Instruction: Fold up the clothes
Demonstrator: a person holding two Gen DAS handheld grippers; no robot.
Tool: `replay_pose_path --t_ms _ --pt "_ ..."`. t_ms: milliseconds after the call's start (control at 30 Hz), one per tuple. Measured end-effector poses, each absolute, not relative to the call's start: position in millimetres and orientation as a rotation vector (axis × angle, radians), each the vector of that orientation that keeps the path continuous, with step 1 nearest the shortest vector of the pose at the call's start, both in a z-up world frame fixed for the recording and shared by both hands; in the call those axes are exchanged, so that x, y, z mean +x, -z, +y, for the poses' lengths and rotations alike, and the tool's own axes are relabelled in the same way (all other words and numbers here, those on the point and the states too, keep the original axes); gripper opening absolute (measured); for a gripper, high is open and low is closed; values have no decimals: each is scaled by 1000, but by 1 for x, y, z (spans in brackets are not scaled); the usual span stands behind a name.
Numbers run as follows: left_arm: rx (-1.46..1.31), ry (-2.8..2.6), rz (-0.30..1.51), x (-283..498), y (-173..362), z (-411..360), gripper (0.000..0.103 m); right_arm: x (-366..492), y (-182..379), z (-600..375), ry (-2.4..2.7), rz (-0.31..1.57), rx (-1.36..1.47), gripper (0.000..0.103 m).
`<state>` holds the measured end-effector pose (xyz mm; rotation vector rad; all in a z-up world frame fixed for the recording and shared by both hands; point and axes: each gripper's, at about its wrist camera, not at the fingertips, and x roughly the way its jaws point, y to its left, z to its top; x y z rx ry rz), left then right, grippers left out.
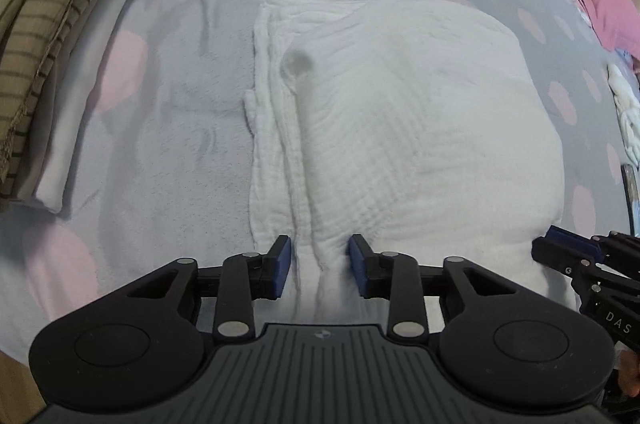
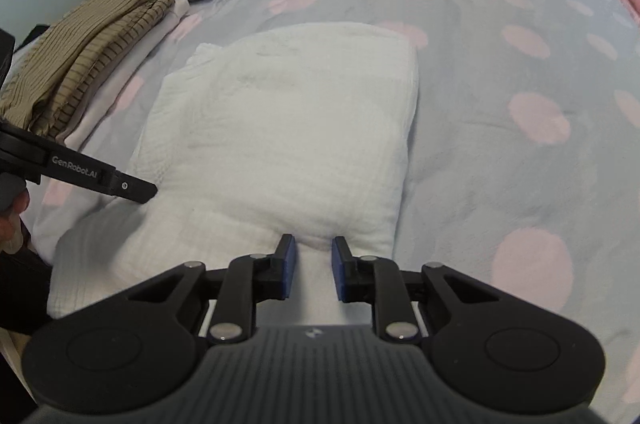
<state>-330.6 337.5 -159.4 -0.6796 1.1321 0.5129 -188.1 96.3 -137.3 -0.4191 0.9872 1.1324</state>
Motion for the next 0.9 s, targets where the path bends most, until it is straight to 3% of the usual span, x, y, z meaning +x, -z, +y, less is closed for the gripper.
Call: replay_pose_path --t_ms 167,300,433,900 --pt "-696 -521 1092 -336 156 338 32 -185 138 95 -1146 997 -394 26" --pt "-654 -542 1027 -339 142 336 43 -184 129 88 -1179 1015 -324 49" --pt "-607 -565 969 -341 128 338 46 -176 120 95 -1168 1009 -348 57" --pt "-606 -660 961 -315 132 377 54 -148 92 130 -1134 965 -422 67"
